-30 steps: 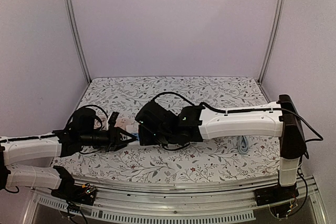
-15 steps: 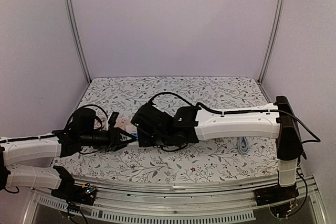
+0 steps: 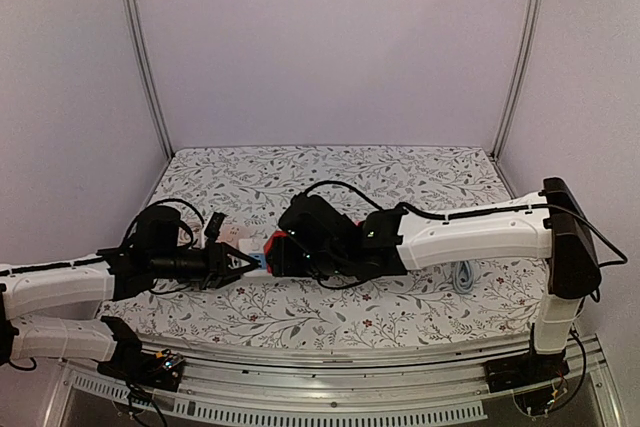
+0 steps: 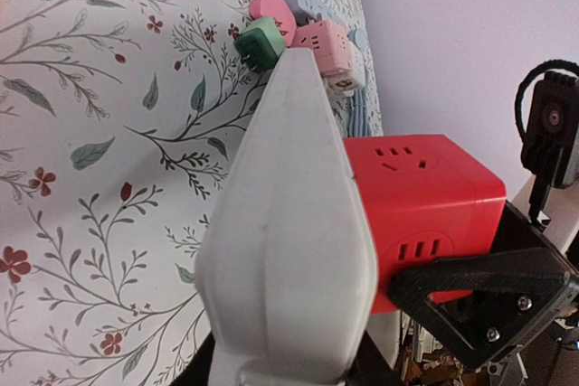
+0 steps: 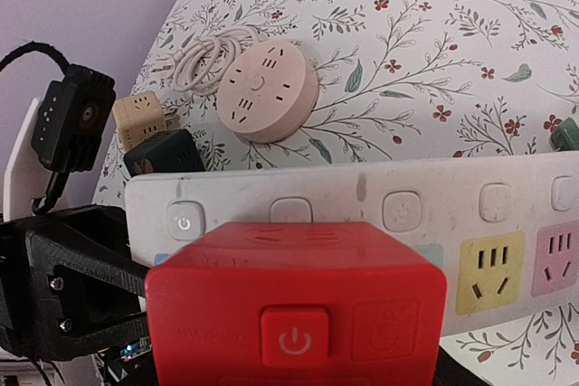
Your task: Pull the plug off the socket
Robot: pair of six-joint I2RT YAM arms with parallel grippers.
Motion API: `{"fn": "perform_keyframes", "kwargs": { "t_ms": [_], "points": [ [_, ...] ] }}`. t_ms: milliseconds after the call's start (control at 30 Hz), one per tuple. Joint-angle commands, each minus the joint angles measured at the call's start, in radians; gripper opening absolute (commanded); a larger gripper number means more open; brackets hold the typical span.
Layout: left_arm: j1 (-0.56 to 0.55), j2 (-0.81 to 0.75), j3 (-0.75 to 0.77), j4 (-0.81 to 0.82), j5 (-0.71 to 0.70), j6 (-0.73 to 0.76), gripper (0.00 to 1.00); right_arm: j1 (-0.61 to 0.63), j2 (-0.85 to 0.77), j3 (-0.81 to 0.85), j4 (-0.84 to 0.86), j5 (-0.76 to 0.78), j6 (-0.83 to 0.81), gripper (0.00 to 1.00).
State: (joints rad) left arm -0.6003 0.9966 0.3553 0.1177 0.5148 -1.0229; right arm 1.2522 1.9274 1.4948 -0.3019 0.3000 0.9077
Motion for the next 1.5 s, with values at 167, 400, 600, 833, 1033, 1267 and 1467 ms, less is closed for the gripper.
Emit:
{"fn": "perform_keyframes", "kwargs": {
  "t_ms": [167,400,600,833,1033,1267,1467],
  "points": [
    [-0.002,0.001,-0.026,-0.078,-0.057,-0.005,0.0,-0.012,-0.052,-0.02,0.069,-0.014,0.051,0.4],
    [-0.003,0.014,-0.004,-0.15,-0.089,0.029,0.0,0.018,-0.025,0.061,-0.005,0.04,-0.001,0.4],
    [-0.006,0.038,0.008,-0.176,-0.104,0.044,0.0,0.054,0.031,0.171,-0.107,0.082,-0.061,0.4],
    [-0.01,0.045,0.014,-0.181,-0.108,0.049,0.0,0.058,0.065,0.211,-0.136,0.078,-0.073,0.4],
    [-0.01,0.043,0.009,-0.179,-0.106,0.049,0.0,0.048,0.039,0.192,-0.132,0.089,-0.063,0.4],
    [-0.01,0.046,0.003,-0.157,-0.096,0.041,0.0,0.0,-0.028,0.078,-0.039,0.035,0.01,0.4],
    [-0.009,0.049,0.003,-0.149,-0.093,0.04,0.0,-0.011,-0.044,0.054,-0.02,0.025,0.031,0.4]
  ]
}}
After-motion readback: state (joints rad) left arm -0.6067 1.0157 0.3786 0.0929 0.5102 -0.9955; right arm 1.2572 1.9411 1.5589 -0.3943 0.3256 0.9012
